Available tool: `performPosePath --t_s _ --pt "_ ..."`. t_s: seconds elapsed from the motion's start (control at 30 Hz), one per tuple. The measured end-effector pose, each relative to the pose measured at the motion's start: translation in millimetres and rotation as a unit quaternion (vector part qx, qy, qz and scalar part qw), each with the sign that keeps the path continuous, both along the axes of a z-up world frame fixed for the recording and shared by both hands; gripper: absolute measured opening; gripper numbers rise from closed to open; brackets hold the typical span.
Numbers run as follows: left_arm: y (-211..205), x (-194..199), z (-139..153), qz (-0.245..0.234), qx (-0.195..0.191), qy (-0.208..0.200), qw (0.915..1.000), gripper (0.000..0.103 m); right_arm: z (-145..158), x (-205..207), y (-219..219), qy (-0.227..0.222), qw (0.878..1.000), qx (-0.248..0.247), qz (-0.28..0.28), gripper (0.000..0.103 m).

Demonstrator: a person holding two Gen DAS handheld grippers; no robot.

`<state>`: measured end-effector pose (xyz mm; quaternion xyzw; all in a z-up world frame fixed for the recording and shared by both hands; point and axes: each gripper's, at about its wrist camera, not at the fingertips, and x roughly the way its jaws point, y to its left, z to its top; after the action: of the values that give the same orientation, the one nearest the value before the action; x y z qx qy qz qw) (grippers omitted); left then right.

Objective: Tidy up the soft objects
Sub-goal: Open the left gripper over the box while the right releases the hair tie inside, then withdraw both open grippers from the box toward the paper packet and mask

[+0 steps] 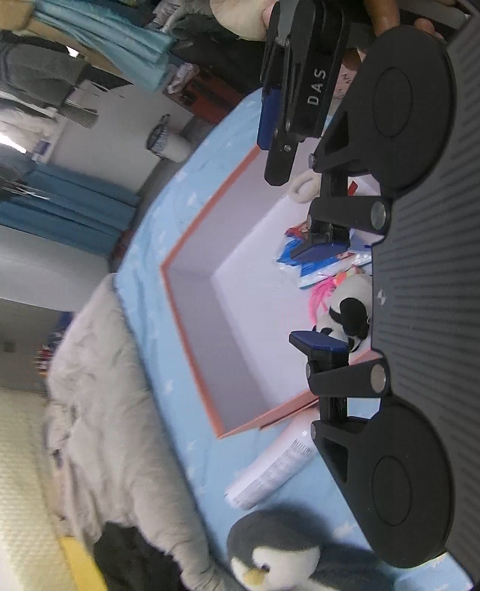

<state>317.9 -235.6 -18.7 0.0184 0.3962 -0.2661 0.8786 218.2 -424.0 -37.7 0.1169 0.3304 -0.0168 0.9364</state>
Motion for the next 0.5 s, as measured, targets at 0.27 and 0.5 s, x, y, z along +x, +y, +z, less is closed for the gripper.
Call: performPosePath --t_s 0.27,0.5 --pt "51.8 -48.2 21.0 0.02 -0.042 -0.028 0.9985 0.047 31.9 -36.2 35.6 -0.065 0.997 -0.007 0.031 0.052" --pt "97.5 -97.7 34.6 0.049 -0.043 -0.06 0.9961 0.047 42.0 -61.8 66.4 -0.089 0.994 -0.002 0.059 0.052"
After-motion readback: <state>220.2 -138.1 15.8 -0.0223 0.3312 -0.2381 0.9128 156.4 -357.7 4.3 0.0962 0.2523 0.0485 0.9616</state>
